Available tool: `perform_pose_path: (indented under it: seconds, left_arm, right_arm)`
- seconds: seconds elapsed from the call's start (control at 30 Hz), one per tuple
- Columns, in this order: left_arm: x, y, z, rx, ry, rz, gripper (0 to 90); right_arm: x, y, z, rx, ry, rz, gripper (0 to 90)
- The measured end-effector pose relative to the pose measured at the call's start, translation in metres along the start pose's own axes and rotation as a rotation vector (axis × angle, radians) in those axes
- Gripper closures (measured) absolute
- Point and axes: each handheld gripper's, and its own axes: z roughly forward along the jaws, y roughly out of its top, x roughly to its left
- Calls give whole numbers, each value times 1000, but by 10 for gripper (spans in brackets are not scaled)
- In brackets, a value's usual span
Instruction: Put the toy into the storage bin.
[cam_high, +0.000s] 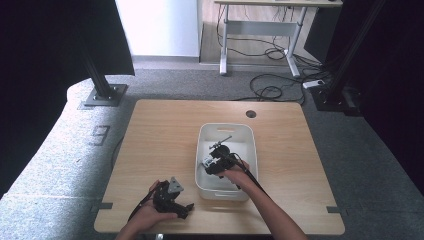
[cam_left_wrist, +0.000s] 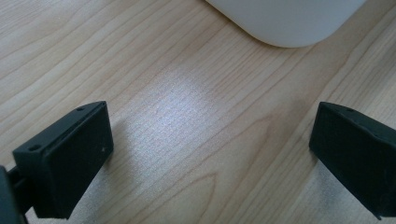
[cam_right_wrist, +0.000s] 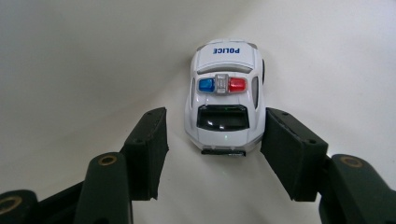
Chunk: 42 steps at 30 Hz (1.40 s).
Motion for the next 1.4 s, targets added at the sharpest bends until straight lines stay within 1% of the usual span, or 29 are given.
perform_pose_path:
  seconds: [0.2, 0.3, 0.37, 0.43, 0.5, 0.53, 0.57, 0.67, 0.77, 0.87, 1.0, 1.07, 1.23, 1.27, 1.4]
  left_arm:
    - [0, 0, 0, 0, 0, 0, 0]
    - [0, 0, 0, 0, -1, -1, 0]
    - [0, 0, 0, 0, -1, -1, 0]
    - [0, 0, 0, 0, -1, -1, 0]
    - [0, 0, 0, 0, -2, 0, 0]
    - [0, 0, 0, 0, -2, -1, 0]
    - [0, 0, 0, -1, -2, -1, 0]
    - [0, 0, 0, 0, -1, -1, 0]
    - [0, 0, 0, -1, -2, 0, 0]
    - [0, 0, 0, -1, -3, 1, 0]
    - [0, 0, 0, 1, -2, 4, 0]
    - [0, 0, 0, -1, -2, 2, 0]
    - [0, 0, 0, -1, -4, 1, 0]
    - [0, 0, 0, -1, -4, 1, 0]
    - [0, 0, 0, -1, -4, 2, 0]
  right_arm:
    - [3, -1, 1, -1, -7, -31, 361]
    - [3, -1, 2, -1, -14, -34, 349]
    - [1, -1, 5, 27, -23, -32, 340]
    - [0, -1, 5, 30, -13, -20, 351]
    - [1, -1, 4, 27, -2, -25, 364]
    - [2, -1, 4, 28, -7, -29, 373]
    - [1, -1, 4, 28, -1, -25, 395]
    - [-2, -1, 2, 26, 14, 8, 440]
    - [-3, -1, 1, 29, 42, 29, 458]
    - [-2, -1, 1, 24, 56, 29, 461]
    - [-3, -1, -2, 2, 71, 39, 472]
    - [-3, -1, -1, 8, 77, 37, 474]
    - [-2, -1, 2, 50, 92, 27, 467]
    - [-2, -1, 3, 51, 92, 20, 466]
    - [-1, -1, 3, 54, 96, 17, 465]
